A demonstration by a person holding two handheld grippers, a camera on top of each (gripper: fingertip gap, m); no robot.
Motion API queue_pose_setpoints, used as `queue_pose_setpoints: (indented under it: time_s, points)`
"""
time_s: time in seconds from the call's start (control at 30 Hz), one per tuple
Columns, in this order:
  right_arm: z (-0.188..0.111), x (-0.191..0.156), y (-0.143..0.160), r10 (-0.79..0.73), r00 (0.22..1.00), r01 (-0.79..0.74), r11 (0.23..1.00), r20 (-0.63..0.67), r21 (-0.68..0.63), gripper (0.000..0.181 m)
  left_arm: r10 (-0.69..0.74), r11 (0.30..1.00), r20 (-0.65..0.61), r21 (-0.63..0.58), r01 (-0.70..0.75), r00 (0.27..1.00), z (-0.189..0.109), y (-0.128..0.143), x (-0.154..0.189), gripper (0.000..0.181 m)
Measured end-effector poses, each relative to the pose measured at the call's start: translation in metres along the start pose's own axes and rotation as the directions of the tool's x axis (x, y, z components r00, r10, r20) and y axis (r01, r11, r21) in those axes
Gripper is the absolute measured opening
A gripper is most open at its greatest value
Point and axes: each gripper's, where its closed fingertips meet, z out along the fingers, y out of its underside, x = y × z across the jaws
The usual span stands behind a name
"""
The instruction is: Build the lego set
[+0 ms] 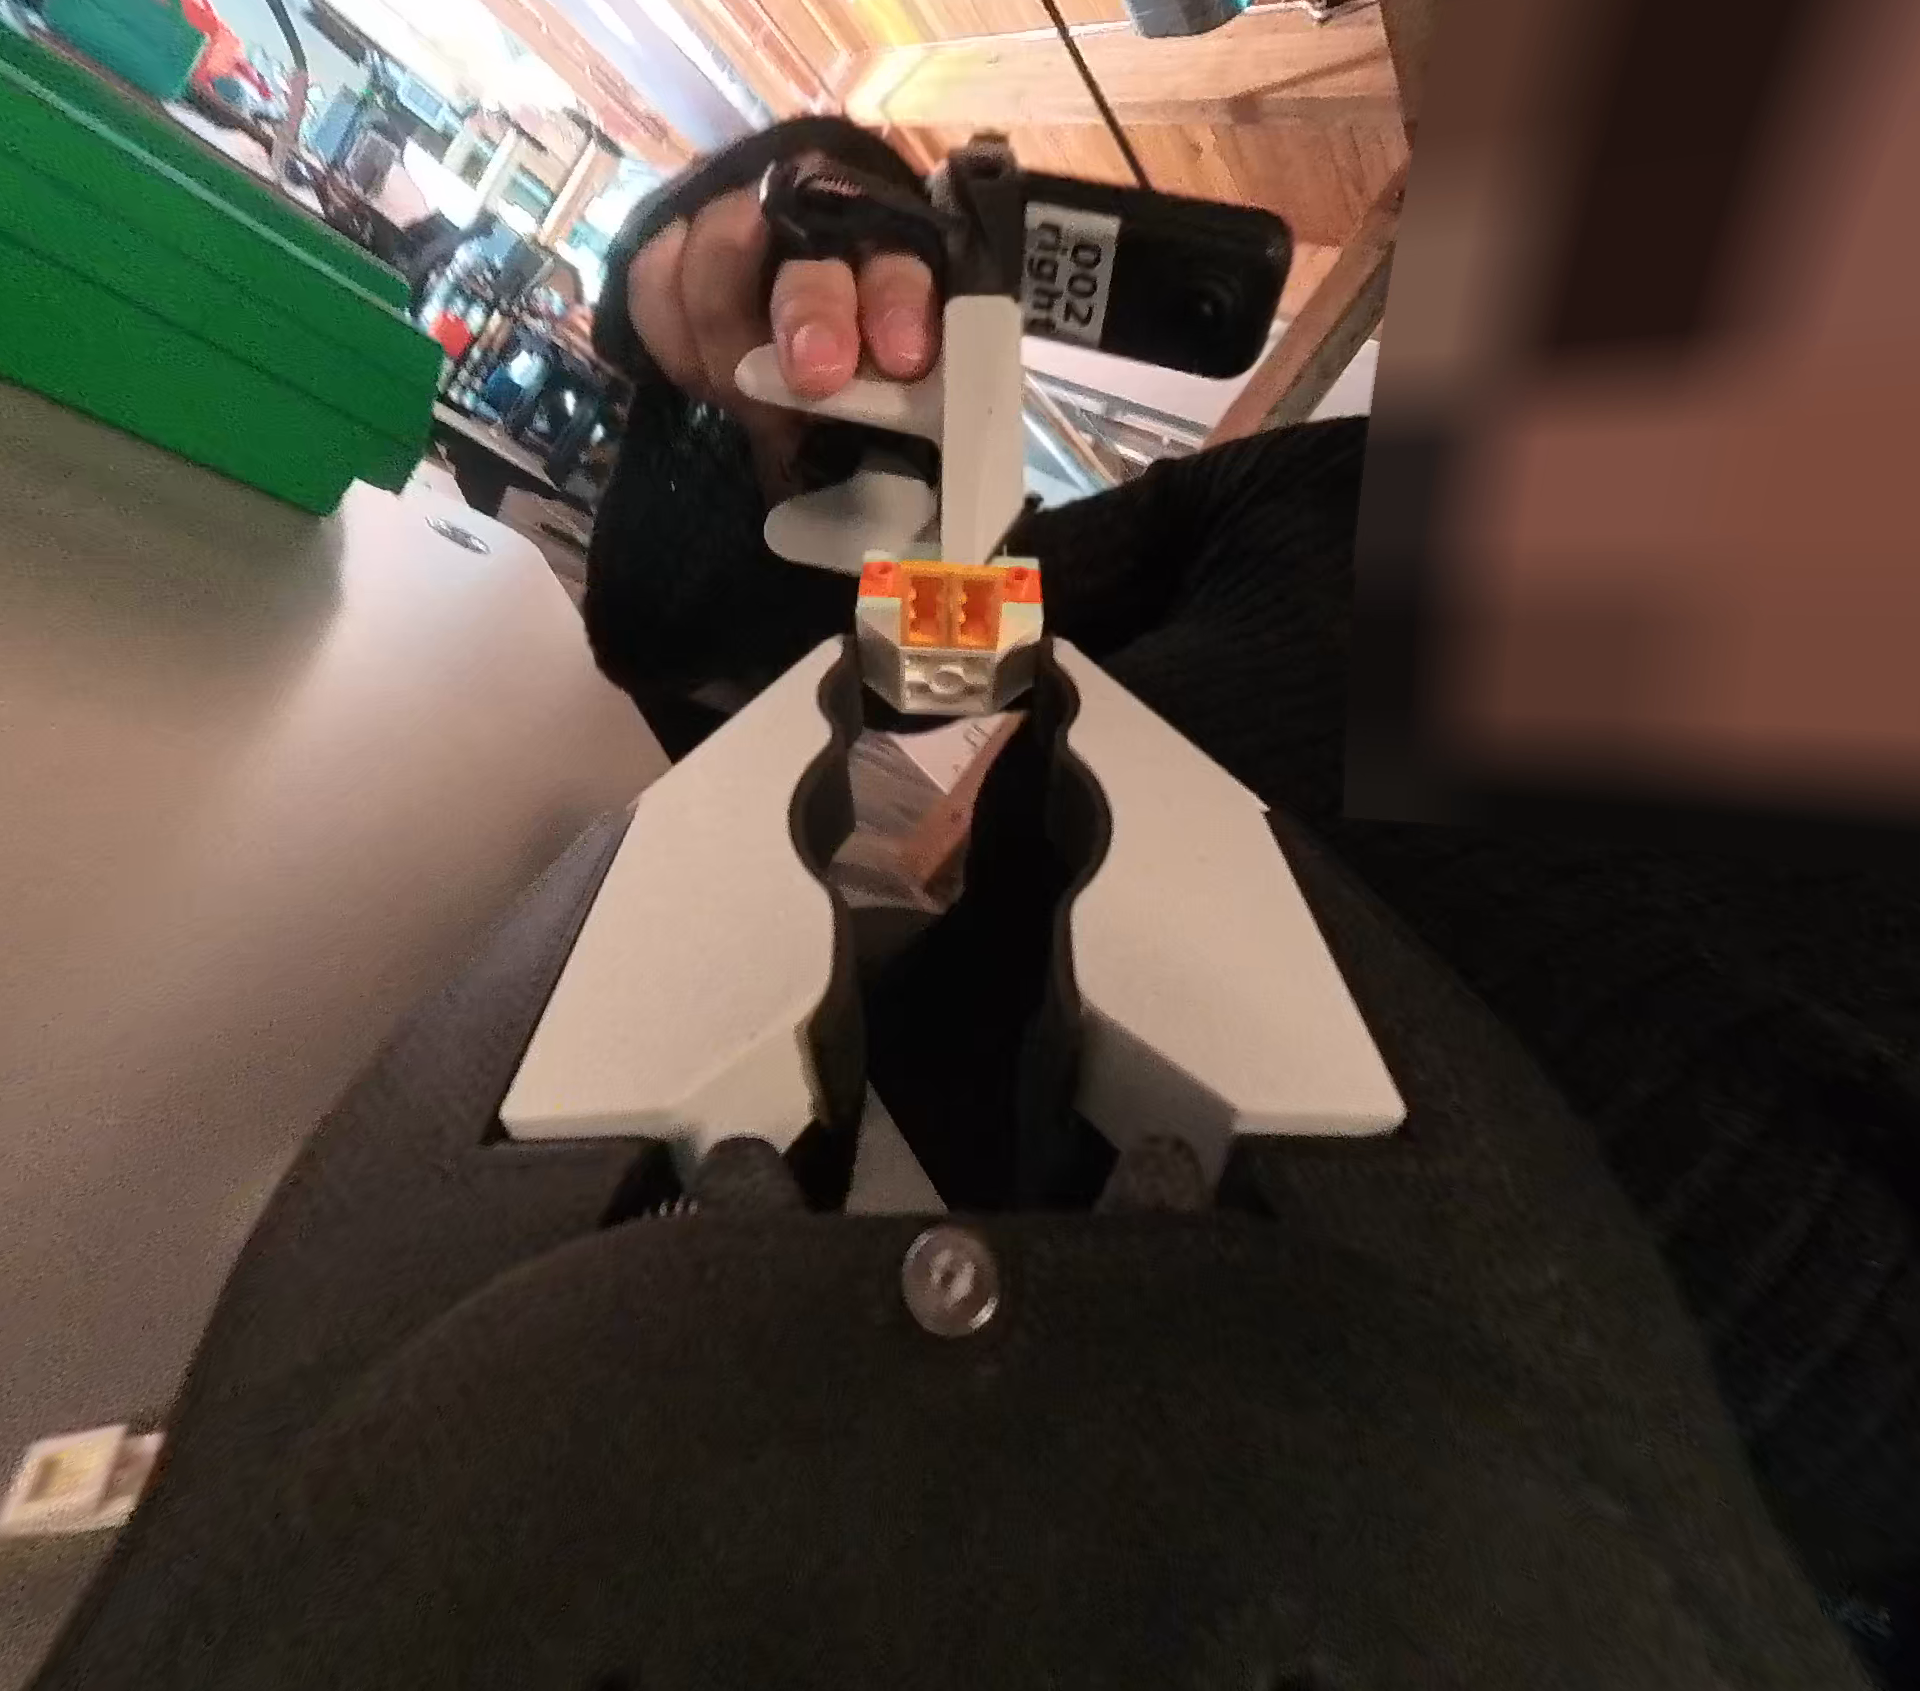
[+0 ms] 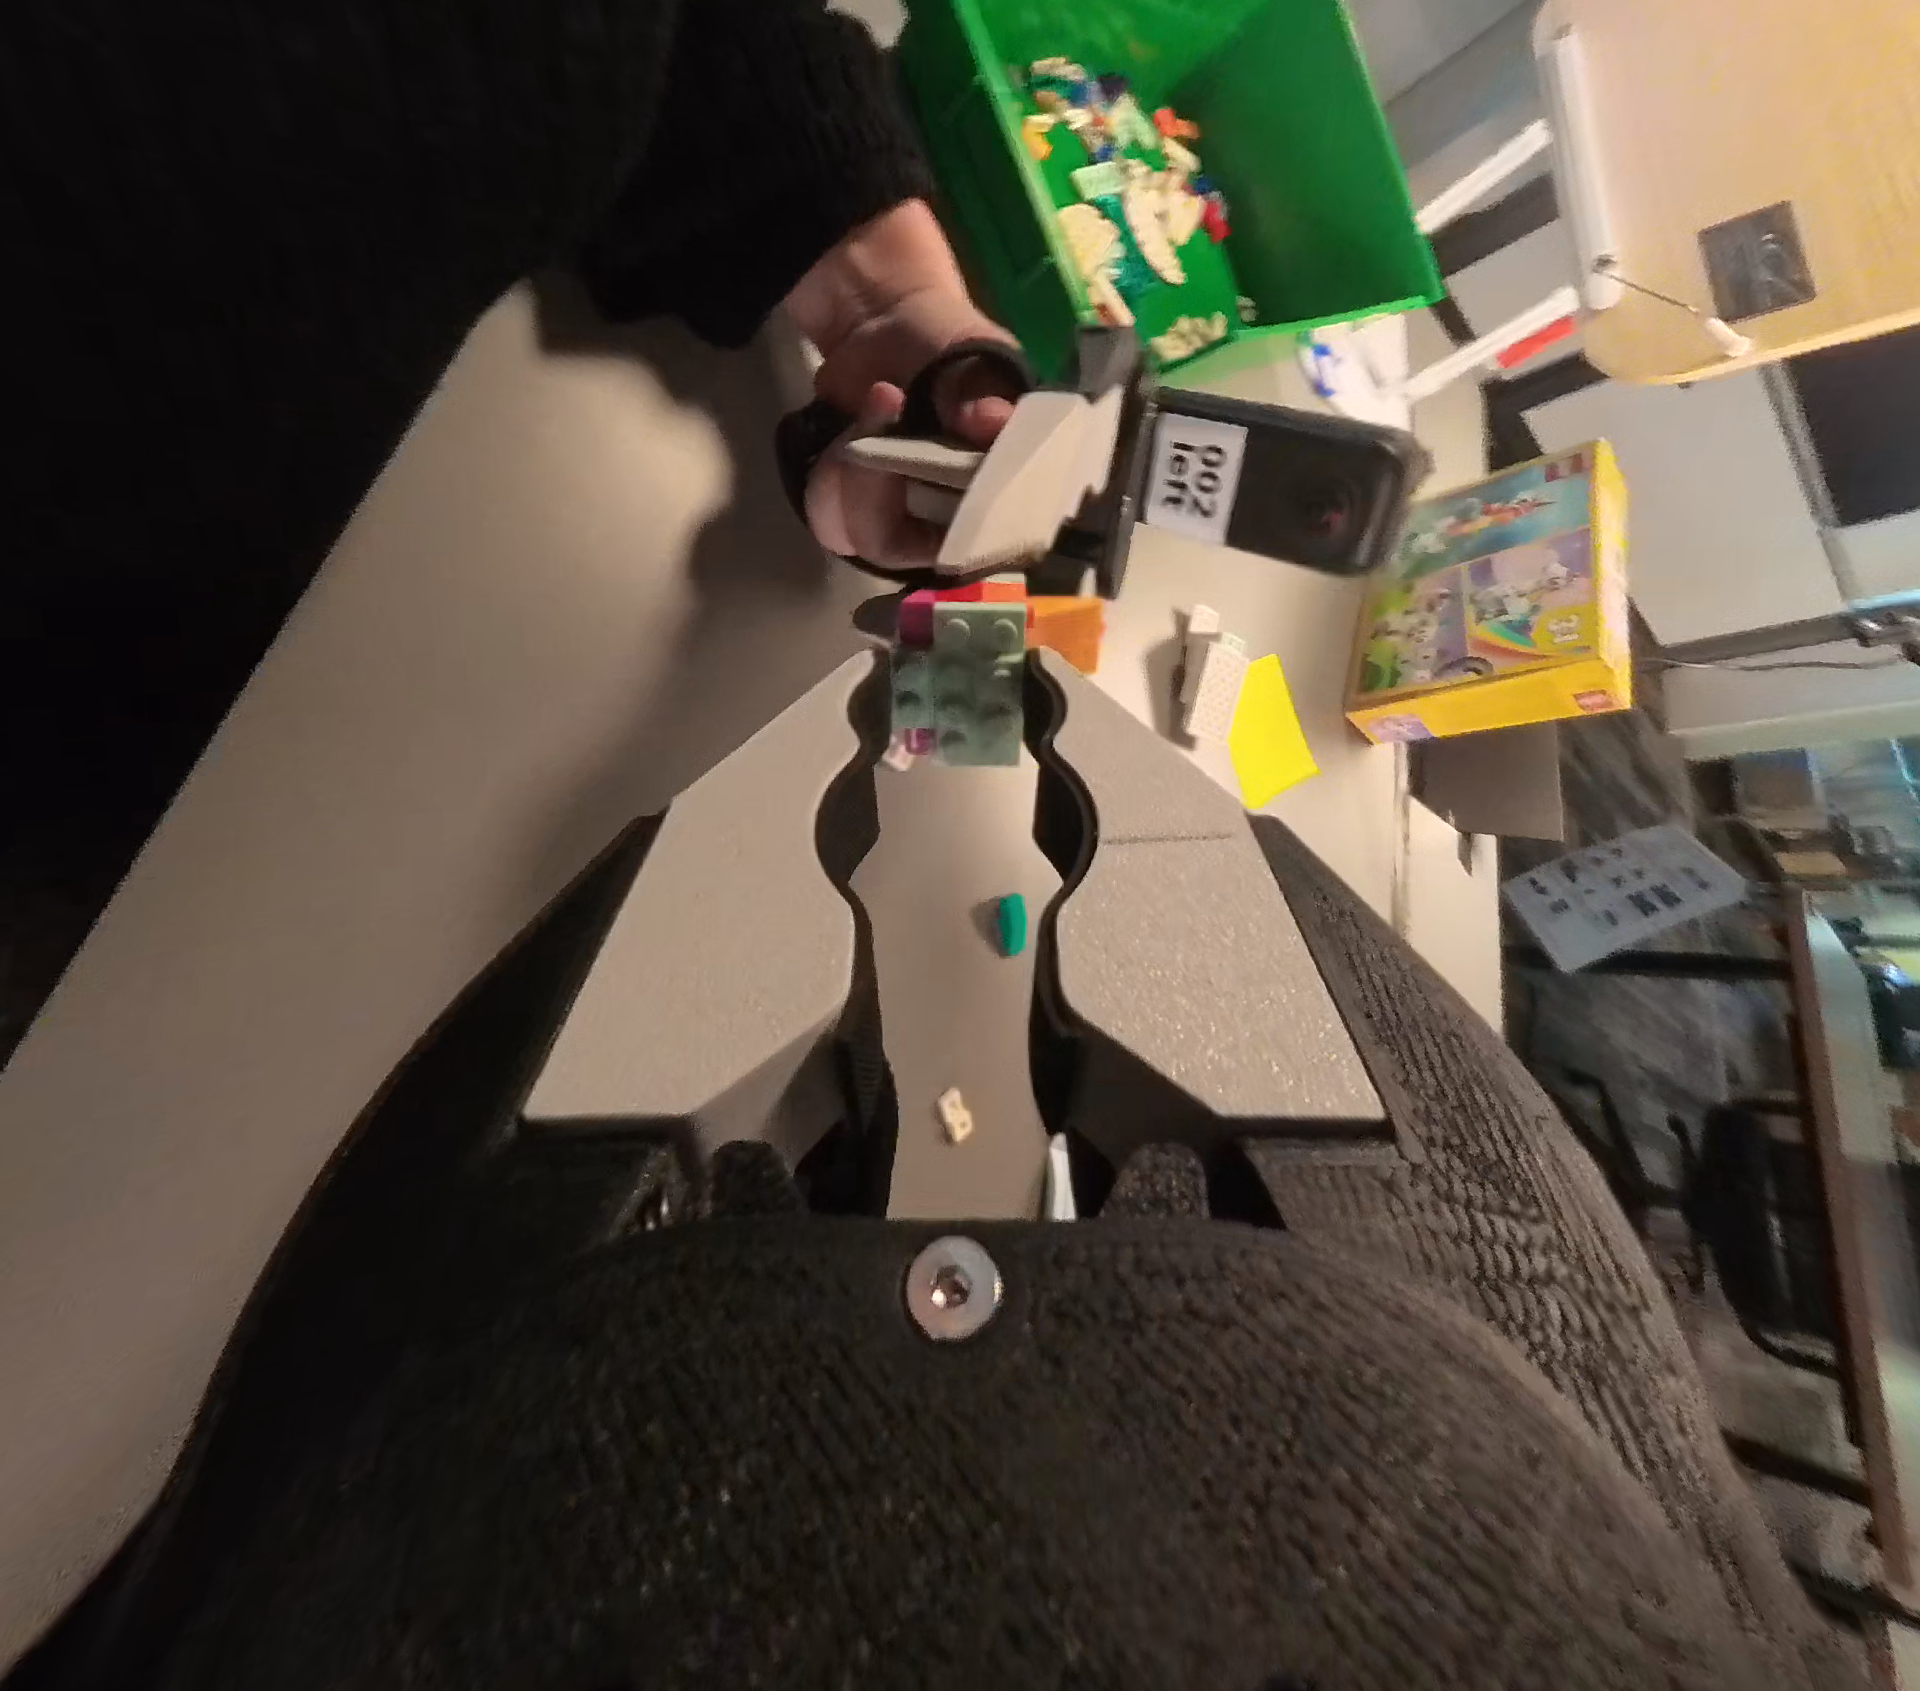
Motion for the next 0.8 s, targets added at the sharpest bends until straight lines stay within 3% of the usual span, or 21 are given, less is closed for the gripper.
queue_pose_setpoints:
  time_s: [0.1,0.17,0.27,0.37,0.47,0.63,0.7,0.8]
  points:
    - [-0.009,0.027,0.009,0.208,0.966,-0.197,0.977,-0.156,0.084,0.041,0.090,0.990,0.093,0.104,-0.100,0.992,-0.018,-0.021,-0.005,0.032]
    - [-0.005,0.023,0.029,0.482,0.872,-0.463,0.870,-0.091,0.169,0.036,0.137,0.967,0.158,0.191,-0.167,0.978,-0.036,-0.039,-0.006,0.032]
    - [0.033,-0.023,0.077,0.747,0.663,-0.748,0.663,0.048,0.004,0.038,0.192,0.940,0.250,0.231,-0.251,0.949,-0.050,-0.052,-0.010,0.032]
    - [0.060,-0.053,0.099,0.777,0.629,-0.771,0.629,0.038,-0.098,0.035,0.194,0.936,0.252,0.243,-0.256,0.948,-0.049,-0.053,-0.011,0.033]
    - [0.071,-0.052,0.099,0.819,0.572,-0.816,0.574,0.047,-0.071,0.029,0.204,0.935,0.245,0.239,-0.263,0.948,-0.047,-0.051,-0.011,0.032]
    - [0.078,-0.054,0.100,0.802,0.593,-0.795,0.597,0.066,-0.107,0.028,0.201,0.931,0.232,0.259,-0.259,0.952,-0.048,-0.053,-0.008,0.032]
    - [0.079,-0.056,0.101,0.792,0.607,-0.782,0.610,0.066,-0.124,0.017,0.204,0.928,0.237,0.262,-0.265,0.950,-0.049,-0.054,-0.008,0.032]
    - [0.074,-0.053,0.109,0.810,0.586,-0.803,0.583,0.011,-0.126,0.015,0.213,0.923,0.248,0.265,-0.277,0.945,-0.051,-0.055,-0.008,0.032]
